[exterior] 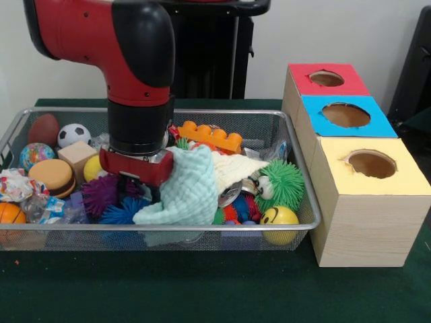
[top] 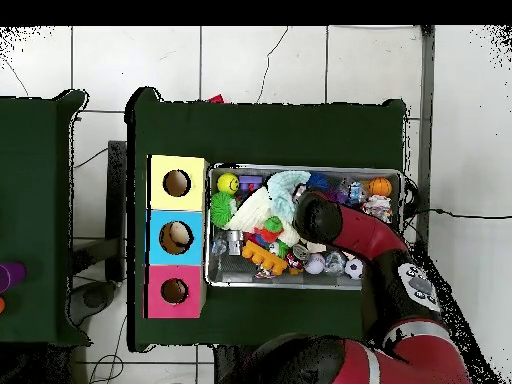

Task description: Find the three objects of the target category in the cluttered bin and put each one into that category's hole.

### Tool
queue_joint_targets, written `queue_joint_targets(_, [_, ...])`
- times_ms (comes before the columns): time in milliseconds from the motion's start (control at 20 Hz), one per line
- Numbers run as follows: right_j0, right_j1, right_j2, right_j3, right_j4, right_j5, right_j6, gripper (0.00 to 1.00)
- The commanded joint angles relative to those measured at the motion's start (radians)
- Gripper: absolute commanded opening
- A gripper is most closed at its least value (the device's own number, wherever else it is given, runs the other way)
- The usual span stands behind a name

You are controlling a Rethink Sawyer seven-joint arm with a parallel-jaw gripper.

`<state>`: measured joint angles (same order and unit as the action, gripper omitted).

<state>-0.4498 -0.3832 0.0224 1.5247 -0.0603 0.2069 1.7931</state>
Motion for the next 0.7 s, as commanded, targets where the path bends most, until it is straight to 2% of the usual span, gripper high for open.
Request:
queue_joint_targets(50, [0.058, 0.082, 0.07, 0.102, 0.111, -0.047, 0.295, 1.0])
queue_joint_targets(400, [0.121, 0.089, 0.041, 0.103, 0.201, -0.068, 0.329, 1.0])
queue_joint_targets(700, [0.266, 0.097, -0.091, 0.083, 0.318, -0.041, 0.376, 1.0])
